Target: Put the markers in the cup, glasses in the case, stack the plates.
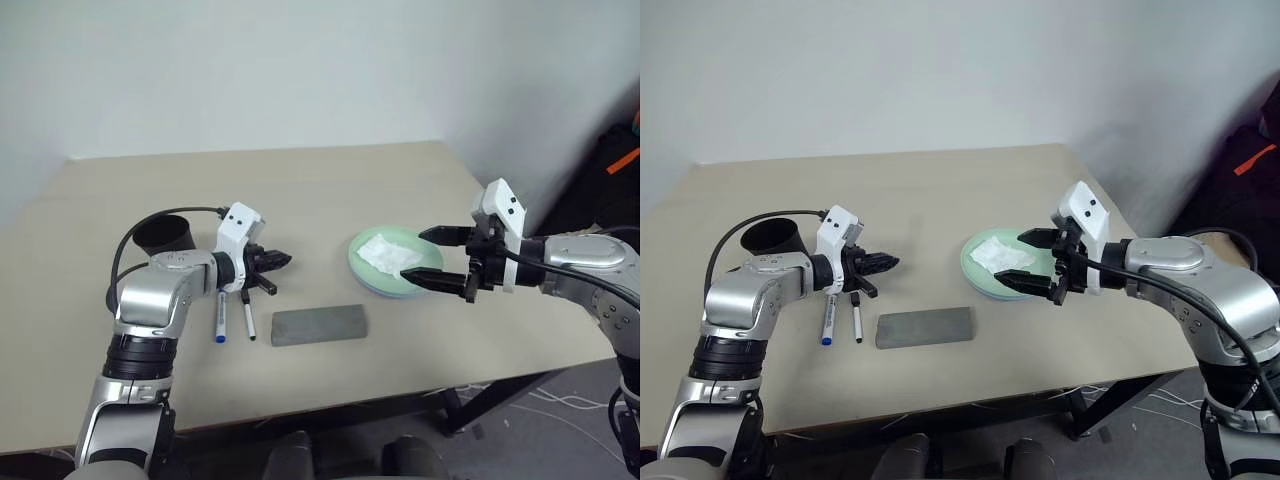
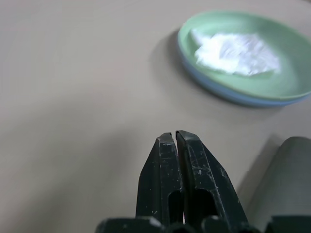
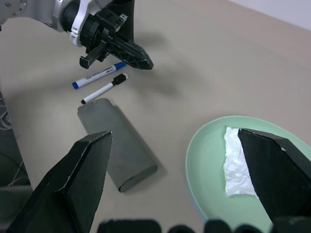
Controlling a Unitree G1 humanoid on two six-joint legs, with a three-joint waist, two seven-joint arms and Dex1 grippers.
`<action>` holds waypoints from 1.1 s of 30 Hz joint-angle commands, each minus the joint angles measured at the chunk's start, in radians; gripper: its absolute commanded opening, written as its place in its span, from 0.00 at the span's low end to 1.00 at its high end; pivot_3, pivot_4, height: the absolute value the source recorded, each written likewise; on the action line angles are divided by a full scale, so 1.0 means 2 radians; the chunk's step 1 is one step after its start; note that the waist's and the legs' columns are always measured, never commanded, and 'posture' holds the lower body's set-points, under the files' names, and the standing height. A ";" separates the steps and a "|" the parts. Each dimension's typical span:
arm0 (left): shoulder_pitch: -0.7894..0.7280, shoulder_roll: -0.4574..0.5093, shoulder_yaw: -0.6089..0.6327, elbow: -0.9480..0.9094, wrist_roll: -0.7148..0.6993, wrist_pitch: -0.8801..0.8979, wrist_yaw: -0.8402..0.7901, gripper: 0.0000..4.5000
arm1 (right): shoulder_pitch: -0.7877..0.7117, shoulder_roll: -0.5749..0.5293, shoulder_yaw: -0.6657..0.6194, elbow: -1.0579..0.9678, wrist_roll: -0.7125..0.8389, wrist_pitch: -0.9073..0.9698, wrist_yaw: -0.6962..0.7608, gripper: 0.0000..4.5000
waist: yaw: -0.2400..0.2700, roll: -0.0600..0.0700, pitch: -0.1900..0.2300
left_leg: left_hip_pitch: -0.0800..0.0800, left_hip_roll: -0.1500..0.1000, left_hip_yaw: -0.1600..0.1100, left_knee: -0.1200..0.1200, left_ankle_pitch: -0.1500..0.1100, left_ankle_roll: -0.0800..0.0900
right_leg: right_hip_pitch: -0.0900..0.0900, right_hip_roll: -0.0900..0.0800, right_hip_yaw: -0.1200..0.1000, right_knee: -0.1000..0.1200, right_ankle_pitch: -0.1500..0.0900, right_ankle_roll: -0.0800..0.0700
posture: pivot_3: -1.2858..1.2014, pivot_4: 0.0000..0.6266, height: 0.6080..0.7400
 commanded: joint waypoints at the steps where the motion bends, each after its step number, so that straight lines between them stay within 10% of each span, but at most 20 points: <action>1: -0.014 -0.010 0.002 -0.071 0.008 0.077 0.065 0.00 | -0.032 -0.013 -0.014 0.032 -0.019 -0.035 0.021 1.00 | 0.000 0.000 0.000 | 0.000 0.000 0.000 0.000 0.000 0.000 | 0.000 0.000 0.000 0.000 0.000 0.000 | 0.52 0.00 1.00; 6: -0.018 -0.047 0.015 -0.120 0.025 0.170 0.156 0.14 | -0.038 -0.018 -0.003 0.058 -0.041 -0.059 0.041 1.00 | 0.000 0.000 0.000 | 0.000 -0.001 -0.001 0.000 0.000 0.000 | 0.000 0.000 0.000 0.000 0.000 0.000 | 0.52 0.00 1.00; 15: -0.022 -0.096 0.007 -0.160 0.083 0.241 0.278 0.82 | -0.044 -0.008 0.011 0.075 -0.059 -0.074 0.057 1.00 | -0.001 0.000 0.000 | 0.000 -0.001 -0.002 0.000 0.000 0.000 | 0.001 0.000 0.000 0.000 0.000 0.000 | 0.52 0.00 1.00; 33: -0.049 -0.151 0.042 -0.108 0.137 0.286 0.371 0.82 | -0.044 0.007 0.010 0.078 -0.069 -0.067 0.055 1.00 | -0.002 -0.001 0.000 | 0.000 -0.002 -0.002 0.000 0.000 0.000 | 0.001 0.000 0.000 0.000 0.000 0.000 | 0.52 0.00 1.00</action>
